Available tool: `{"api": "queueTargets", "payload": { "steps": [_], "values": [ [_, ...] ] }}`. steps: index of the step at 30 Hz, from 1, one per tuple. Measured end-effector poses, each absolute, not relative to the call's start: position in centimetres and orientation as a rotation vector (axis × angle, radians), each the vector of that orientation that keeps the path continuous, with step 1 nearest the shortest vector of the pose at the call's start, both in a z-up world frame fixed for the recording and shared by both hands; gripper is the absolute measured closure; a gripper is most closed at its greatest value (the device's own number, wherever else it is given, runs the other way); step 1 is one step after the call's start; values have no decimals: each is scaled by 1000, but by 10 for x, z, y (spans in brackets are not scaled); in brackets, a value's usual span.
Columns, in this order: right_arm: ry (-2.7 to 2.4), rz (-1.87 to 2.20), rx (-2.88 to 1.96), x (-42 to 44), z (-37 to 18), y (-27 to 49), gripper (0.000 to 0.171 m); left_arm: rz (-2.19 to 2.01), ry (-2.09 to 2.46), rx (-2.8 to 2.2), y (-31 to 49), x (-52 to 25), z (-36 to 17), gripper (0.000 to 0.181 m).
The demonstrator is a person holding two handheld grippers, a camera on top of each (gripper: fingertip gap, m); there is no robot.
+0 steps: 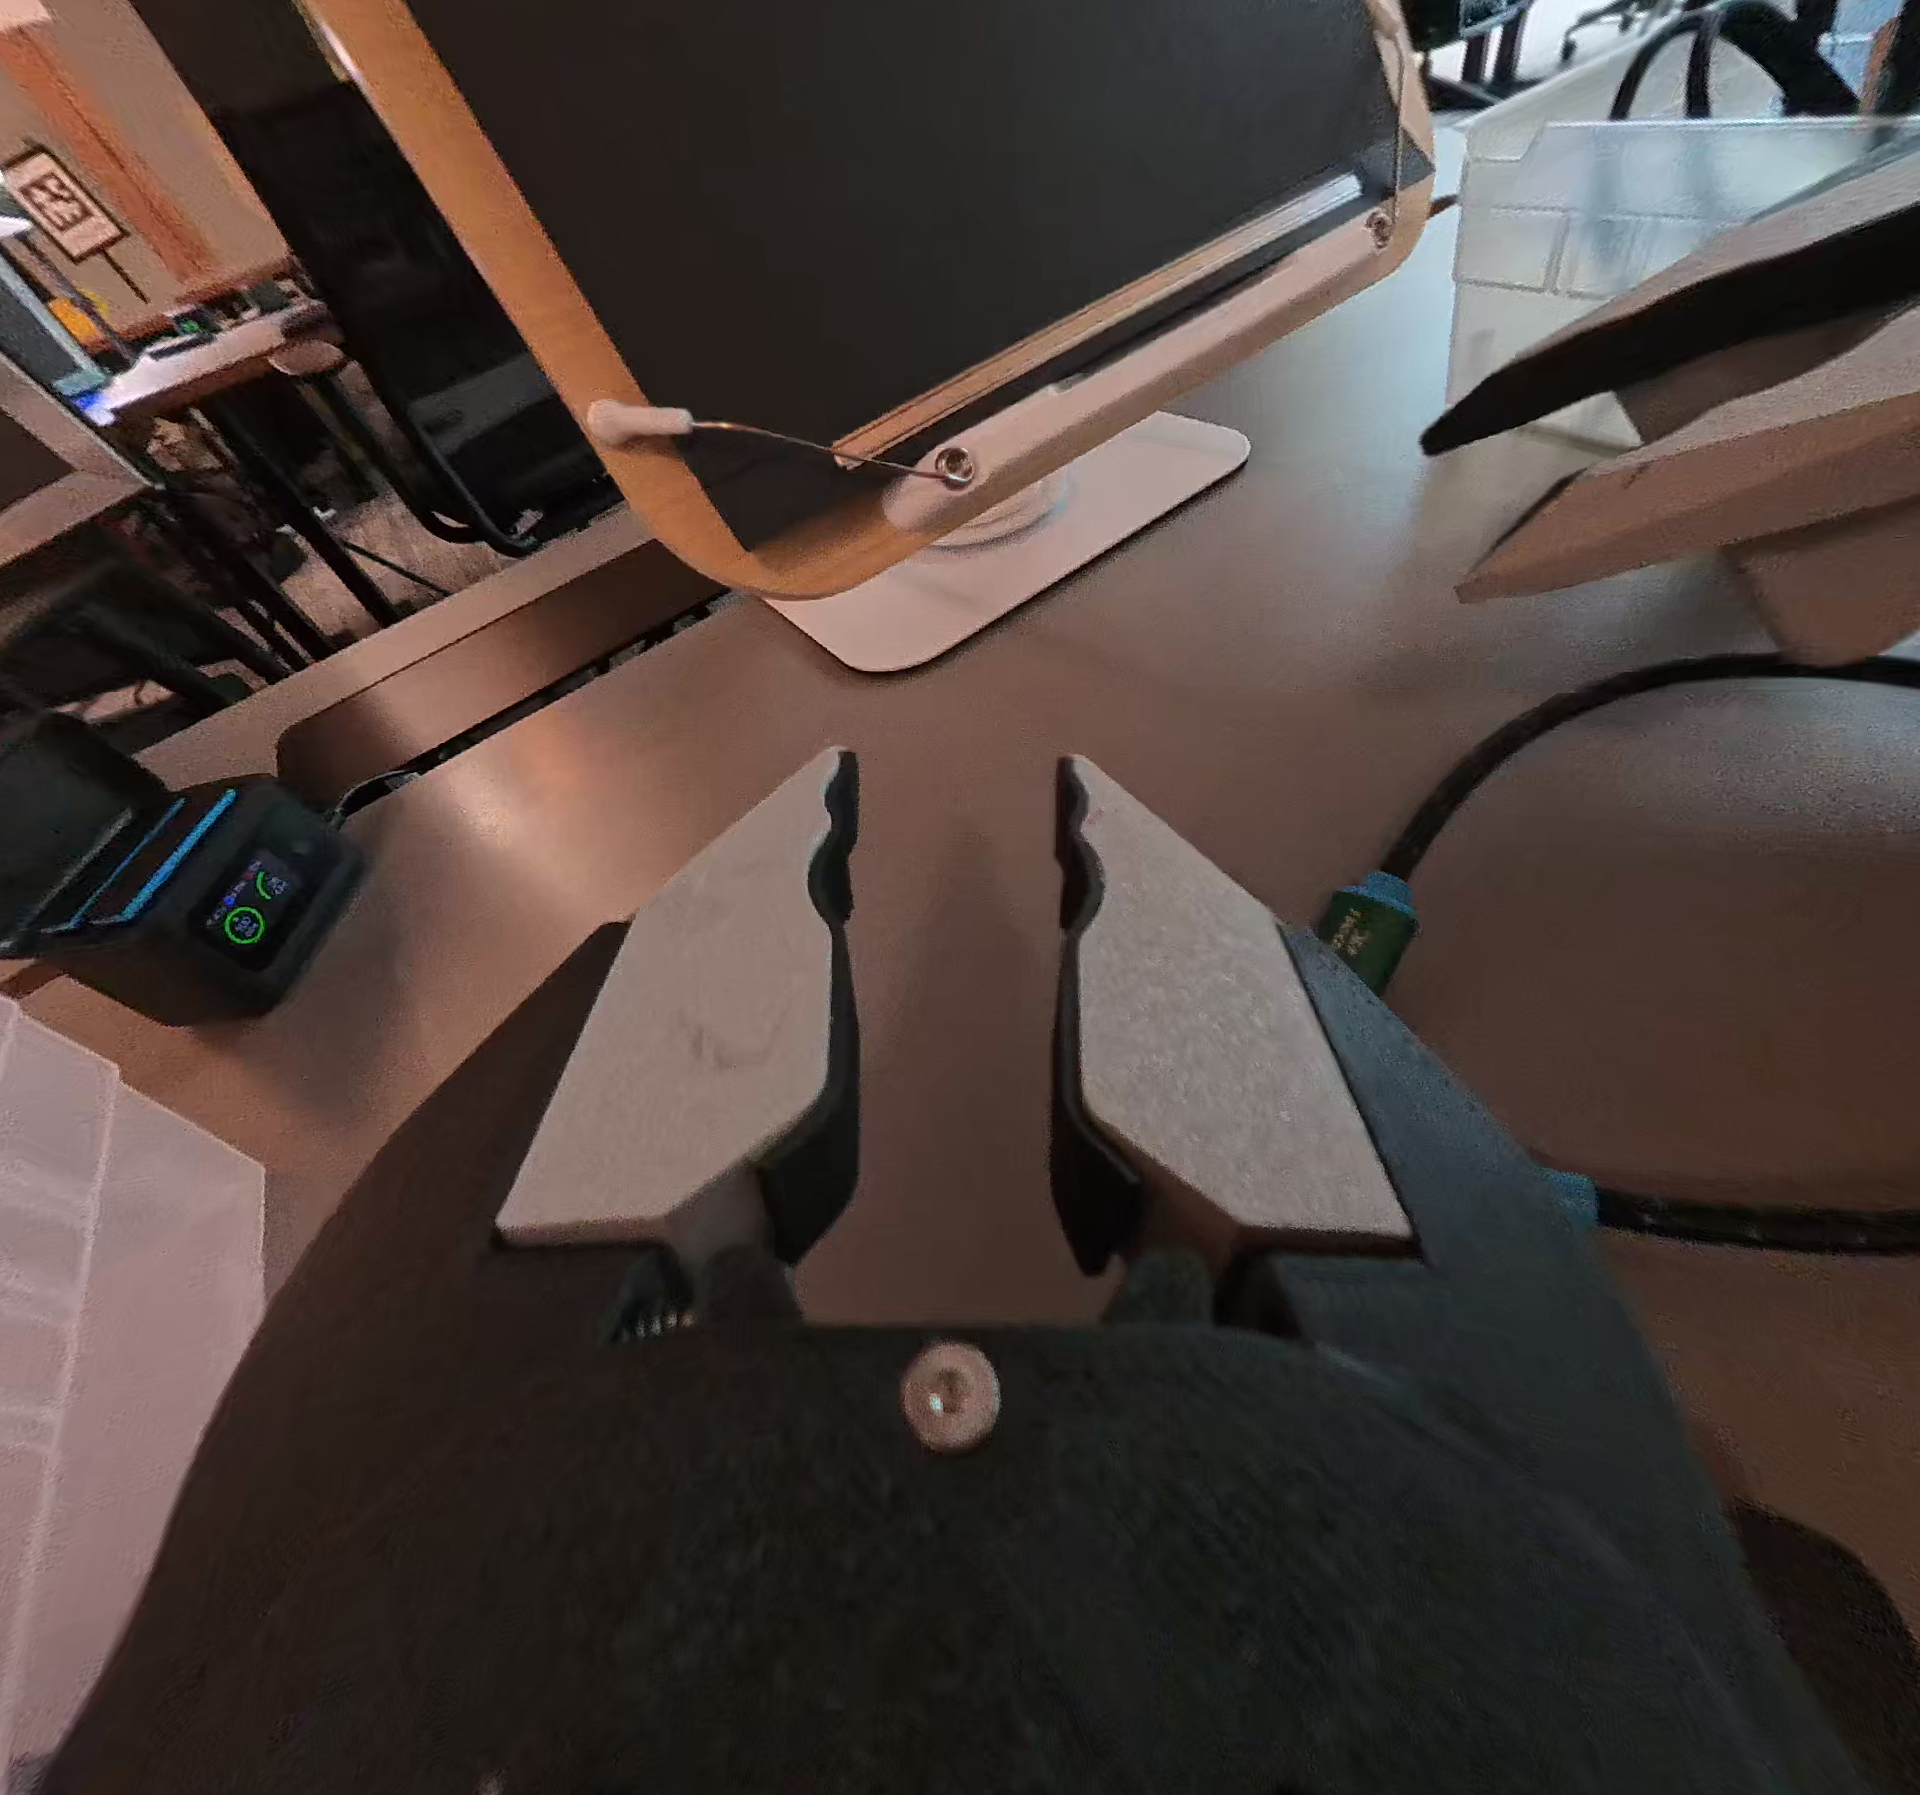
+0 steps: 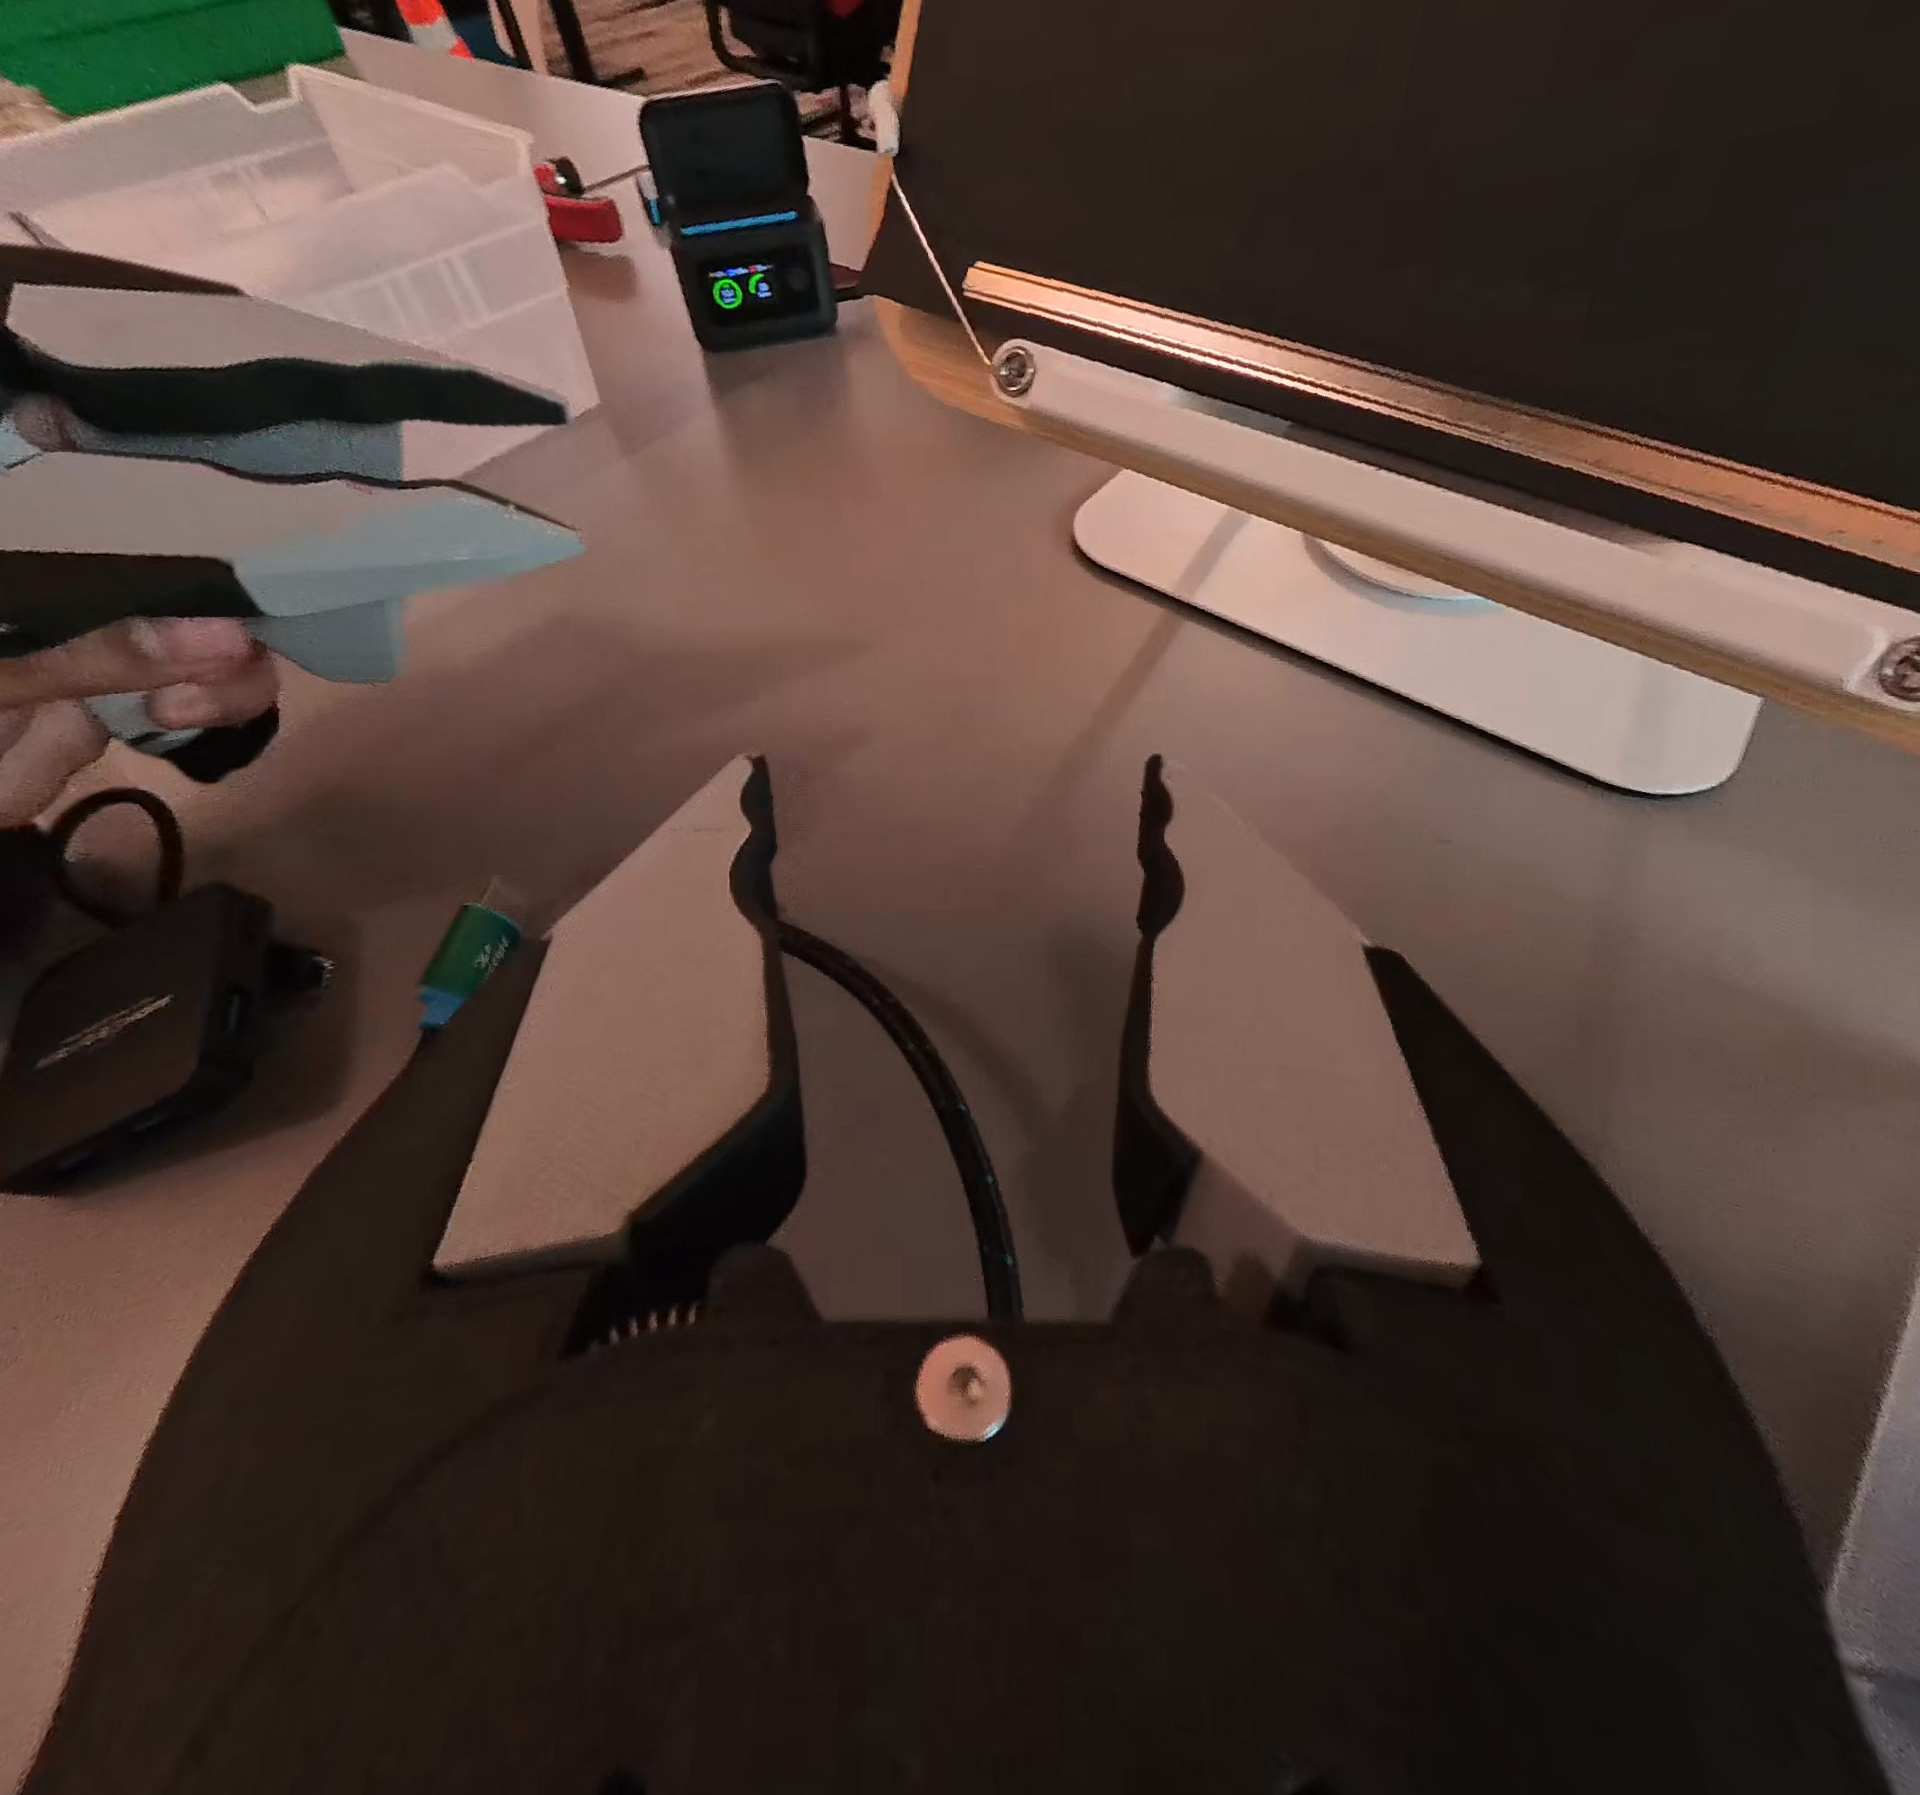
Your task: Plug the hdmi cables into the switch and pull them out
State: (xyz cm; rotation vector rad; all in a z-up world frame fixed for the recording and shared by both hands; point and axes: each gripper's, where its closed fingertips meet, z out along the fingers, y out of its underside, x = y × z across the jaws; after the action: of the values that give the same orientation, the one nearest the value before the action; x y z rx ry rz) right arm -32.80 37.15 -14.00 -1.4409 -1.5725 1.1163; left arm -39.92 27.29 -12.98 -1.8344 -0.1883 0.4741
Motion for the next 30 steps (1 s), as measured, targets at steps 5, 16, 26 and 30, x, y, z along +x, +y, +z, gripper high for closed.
{"api": "queueTargets", "payload": {
  "steps": [5,16,26,30],
  "values": [
    [-1590,1170,-1447,-335,-142,363,93,516,-153,-1873,267,-404,-136,144],
    [-1749,1087,-1287,-338,-154,323,93,533,-204,-1800,259,-414,-119,152],
    [-1997,1415,-1001,-292,-136,209,84,542,-238,-1807,255,-424,-123,152],
    [-2265,1244,-989,-280,-182,165,79,572,-230,-1831,255,-427,-128,152]
  ]
}}
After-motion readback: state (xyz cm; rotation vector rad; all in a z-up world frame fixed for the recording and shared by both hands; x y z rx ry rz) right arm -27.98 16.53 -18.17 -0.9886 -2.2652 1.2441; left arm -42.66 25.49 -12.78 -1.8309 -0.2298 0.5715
